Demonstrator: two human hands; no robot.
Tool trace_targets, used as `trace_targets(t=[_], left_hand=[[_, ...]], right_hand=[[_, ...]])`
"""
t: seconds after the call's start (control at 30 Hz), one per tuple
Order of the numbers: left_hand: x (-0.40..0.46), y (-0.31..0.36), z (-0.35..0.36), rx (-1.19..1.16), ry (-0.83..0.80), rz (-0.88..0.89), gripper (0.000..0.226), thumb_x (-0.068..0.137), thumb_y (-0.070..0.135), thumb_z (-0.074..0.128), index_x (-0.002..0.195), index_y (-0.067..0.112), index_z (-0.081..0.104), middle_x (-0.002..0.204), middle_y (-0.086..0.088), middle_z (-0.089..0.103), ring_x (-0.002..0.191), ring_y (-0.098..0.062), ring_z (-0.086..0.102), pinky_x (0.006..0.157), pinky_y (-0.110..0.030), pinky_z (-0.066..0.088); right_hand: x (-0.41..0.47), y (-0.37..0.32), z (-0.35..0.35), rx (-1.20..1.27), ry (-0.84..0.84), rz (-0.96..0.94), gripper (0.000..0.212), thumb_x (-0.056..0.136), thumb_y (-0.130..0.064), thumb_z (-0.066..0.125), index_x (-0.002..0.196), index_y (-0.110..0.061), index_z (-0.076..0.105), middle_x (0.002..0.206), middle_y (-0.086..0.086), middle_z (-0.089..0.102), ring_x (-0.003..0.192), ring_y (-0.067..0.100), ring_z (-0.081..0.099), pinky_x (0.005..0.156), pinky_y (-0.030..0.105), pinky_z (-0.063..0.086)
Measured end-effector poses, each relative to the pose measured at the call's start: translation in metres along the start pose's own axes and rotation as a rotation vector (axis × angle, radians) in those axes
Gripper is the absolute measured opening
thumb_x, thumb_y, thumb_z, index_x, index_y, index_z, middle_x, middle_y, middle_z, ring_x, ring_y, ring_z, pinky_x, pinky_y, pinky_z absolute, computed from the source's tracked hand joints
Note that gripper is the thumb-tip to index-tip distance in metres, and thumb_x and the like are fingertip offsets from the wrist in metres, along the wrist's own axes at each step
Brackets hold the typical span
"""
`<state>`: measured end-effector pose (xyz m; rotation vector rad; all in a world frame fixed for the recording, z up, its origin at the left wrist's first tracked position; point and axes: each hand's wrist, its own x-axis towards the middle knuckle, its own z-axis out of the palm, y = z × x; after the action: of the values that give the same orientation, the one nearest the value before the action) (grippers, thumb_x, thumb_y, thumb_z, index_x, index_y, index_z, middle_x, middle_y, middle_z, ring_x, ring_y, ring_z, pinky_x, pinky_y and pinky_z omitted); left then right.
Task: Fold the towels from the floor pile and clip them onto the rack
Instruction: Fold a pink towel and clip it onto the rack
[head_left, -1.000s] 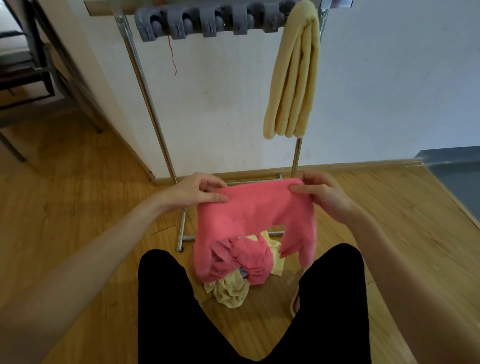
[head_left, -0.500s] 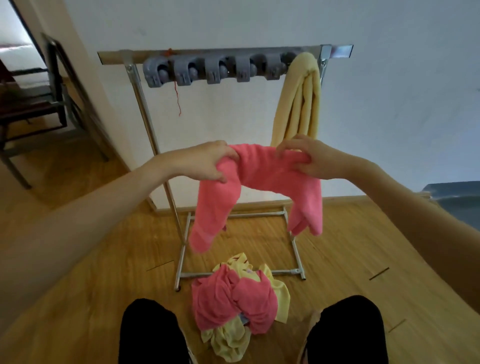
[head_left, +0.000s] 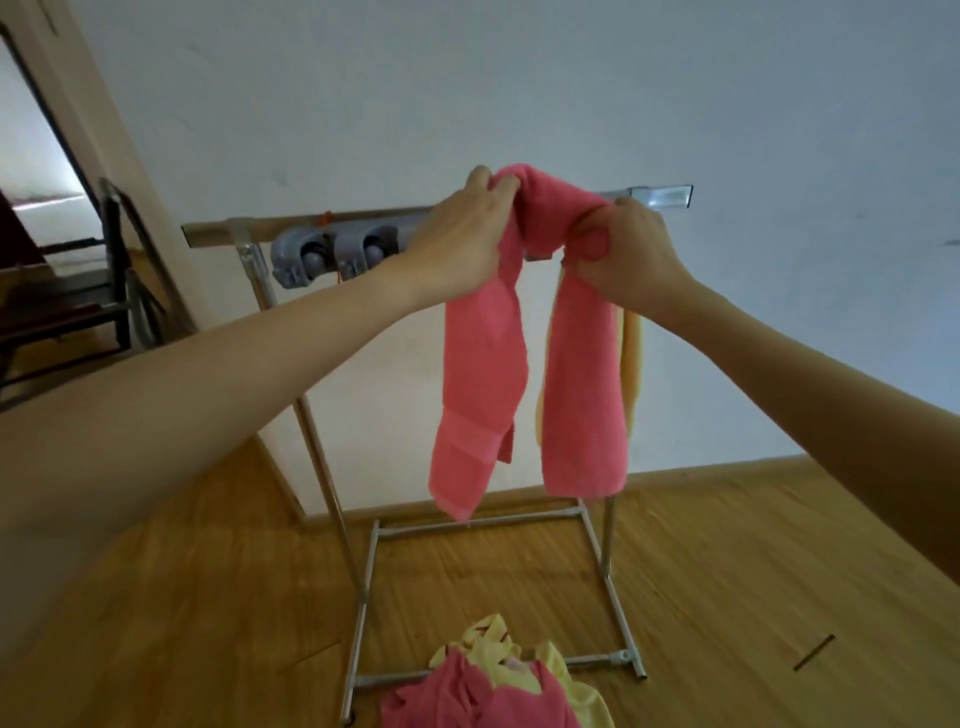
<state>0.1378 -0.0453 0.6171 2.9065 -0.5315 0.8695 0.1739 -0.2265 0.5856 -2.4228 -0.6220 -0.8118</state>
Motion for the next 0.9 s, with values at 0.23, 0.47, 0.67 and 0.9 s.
trace_targets(t=[0.23, 0.47, 0.67, 0.9], left_hand=[[0.038, 0.004, 0.037, 0.183, 0.139, -0.02, 0.057, 0.088, 0.0, 0.051, 0.141, 0.01, 0.032, 0.125, -0.016, 0.043, 0.098, -0.035, 0.052, 0.067, -0.039, 0.041], [0.044, 0.003, 0.068, 0.251, 0.145, -0.003, 0.067, 0.088, -0.004, 0.048, 0.148, 0.01, 0.022, 0.131, -0.014, 0.04, 0.102, -0.033, 0.049, 0.062, -0.035, 0.036], [0.04, 0.003, 0.093, 0.222, 0.112, 0.023, 0.074, 0.084, -0.007, 0.053, 0.148, 0.012, 0.022, 0.136, -0.011, 0.039, 0.107, -0.031, 0.049, 0.06, -0.033, 0.041], [0.016, 0.0, 0.124, 0.121, 0.133, 0.041, 0.083, 0.075, -0.017, 0.049, 0.149, 0.012, 0.024, 0.143, -0.01, 0.035, 0.094, -0.03, 0.049, 0.062, -0.039, 0.05]], right_hand=[[0.006, 0.001, 0.043, -0.137, 0.14, 0.061, 0.043, 0.074, 0.005, 0.054, 0.116, -0.006, 0.052, 0.119, 0.015, 0.041, 0.088, 0.033, 0.053, 0.074, 0.042, 0.051], [0.002, 0.005, 0.078, -0.294, 0.174, 0.083, 0.066, 0.065, 0.013, 0.061, 0.128, 0.001, 0.045, 0.124, 0.024, 0.042, 0.08, 0.026, 0.041, 0.063, 0.033, 0.036], [-0.009, 0.027, 0.113, -0.376, 0.202, 0.033, 0.073, 0.067, 0.01, 0.06, 0.137, 0.002, 0.04, 0.134, 0.021, 0.044, 0.12, 0.033, 0.048, 0.106, 0.04, 0.038], [-0.021, 0.059, 0.135, 0.005, 0.122, -0.098, 0.086, 0.066, 0.007, 0.048, 0.148, -0.003, 0.024, 0.153, 0.016, 0.029, 0.144, 0.029, 0.021, 0.115, 0.05, 0.024]])
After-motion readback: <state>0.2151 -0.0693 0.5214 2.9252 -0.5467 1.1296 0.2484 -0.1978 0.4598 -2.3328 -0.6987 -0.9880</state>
